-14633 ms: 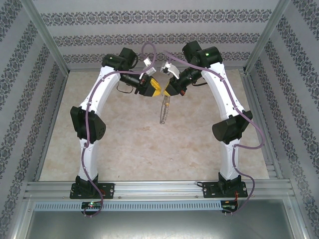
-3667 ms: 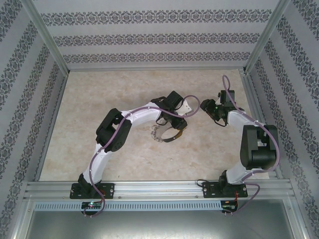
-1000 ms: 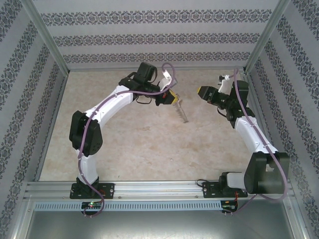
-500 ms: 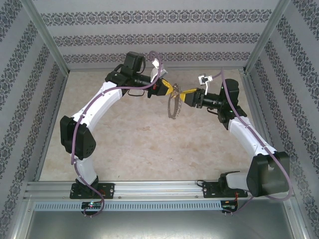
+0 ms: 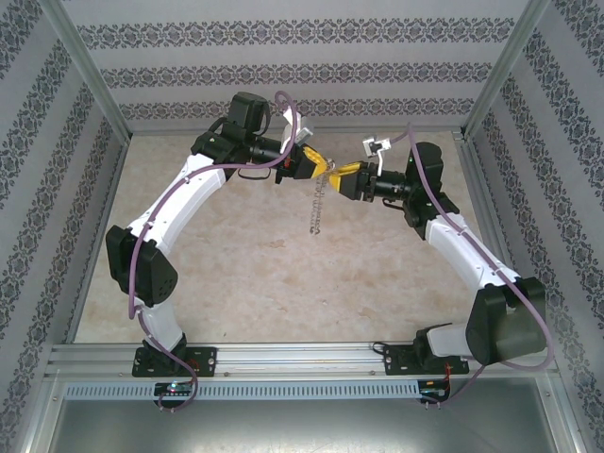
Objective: Put the keys on the keyring
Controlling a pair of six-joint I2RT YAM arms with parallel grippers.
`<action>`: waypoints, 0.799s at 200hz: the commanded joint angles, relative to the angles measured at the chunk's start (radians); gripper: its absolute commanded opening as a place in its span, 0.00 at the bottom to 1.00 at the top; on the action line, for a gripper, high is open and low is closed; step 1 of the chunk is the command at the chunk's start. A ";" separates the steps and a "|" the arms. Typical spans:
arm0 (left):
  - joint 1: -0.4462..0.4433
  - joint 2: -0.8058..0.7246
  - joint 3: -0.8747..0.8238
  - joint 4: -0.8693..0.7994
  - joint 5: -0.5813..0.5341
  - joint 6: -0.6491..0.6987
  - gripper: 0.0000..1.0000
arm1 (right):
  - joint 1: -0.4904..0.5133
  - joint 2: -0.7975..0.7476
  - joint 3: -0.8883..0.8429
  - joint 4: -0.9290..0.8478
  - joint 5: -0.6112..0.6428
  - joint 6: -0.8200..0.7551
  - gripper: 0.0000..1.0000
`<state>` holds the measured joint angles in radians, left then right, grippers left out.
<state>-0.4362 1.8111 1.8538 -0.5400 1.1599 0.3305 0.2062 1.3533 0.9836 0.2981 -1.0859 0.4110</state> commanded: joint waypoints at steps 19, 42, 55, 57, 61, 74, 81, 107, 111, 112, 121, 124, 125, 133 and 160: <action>0.015 -0.038 0.022 -0.010 0.041 0.022 0.00 | 0.020 0.004 0.040 0.043 -0.054 -0.028 0.30; 0.017 -0.037 0.021 -0.006 0.041 0.022 0.00 | 0.018 -0.007 0.034 0.018 -0.055 -0.044 0.09; 0.018 -0.037 0.020 -0.002 0.042 0.021 0.00 | 0.012 -0.015 0.030 -0.004 -0.058 -0.055 0.00; 0.020 -0.038 0.020 -0.001 0.043 0.020 0.00 | 0.010 -0.017 0.029 -0.008 -0.058 -0.058 0.00; 0.022 -0.040 0.018 0.004 0.042 0.017 0.00 | 0.008 -0.020 0.027 -0.017 -0.061 -0.063 0.00; 0.027 -0.044 0.010 0.020 0.042 0.009 0.00 | -0.005 -0.030 0.016 -0.040 -0.062 -0.075 0.00; 0.029 -0.047 0.007 0.027 0.042 0.006 0.00 | -0.011 -0.038 0.005 -0.046 -0.059 -0.078 0.00; 0.034 -0.053 -0.003 0.054 0.048 -0.011 0.00 | -0.005 -0.039 -0.004 -0.085 -0.067 -0.097 0.00; 0.034 -0.052 -0.003 0.056 0.049 -0.012 0.00 | 0.000 -0.036 -0.004 -0.087 -0.069 -0.096 0.00; 0.034 -0.052 -0.003 0.055 0.051 -0.013 0.00 | 0.002 -0.035 -0.004 -0.088 -0.069 -0.097 0.00; 0.034 -0.052 -0.002 0.057 0.055 -0.016 0.00 | 0.014 -0.028 0.002 -0.098 -0.073 -0.103 0.00; 0.034 -0.050 -0.002 0.057 0.056 -0.016 0.00 | 0.021 -0.025 0.008 -0.108 -0.077 -0.107 0.00; 0.034 -0.051 -0.001 0.057 0.057 -0.016 0.00 | 0.023 -0.024 0.010 -0.110 -0.077 -0.109 0.00; 0.033 -0.050 -0.001 0.059 0.063 -0.017 0.00 | 0.035 -0.015 0.022 -0.134 -0.080 -0.124 0.00; 0.034 -0.050 -0.002 0.070 0.073 -0.028 0.00 | 0.066 0.020 0.059 -0.179 -0.086 -0.153 0.00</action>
<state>-0.4213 1.8111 1.8515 -0.5381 1.1828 0.3210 0.2478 1.3415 1.0008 0.1936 -1.1313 0.3176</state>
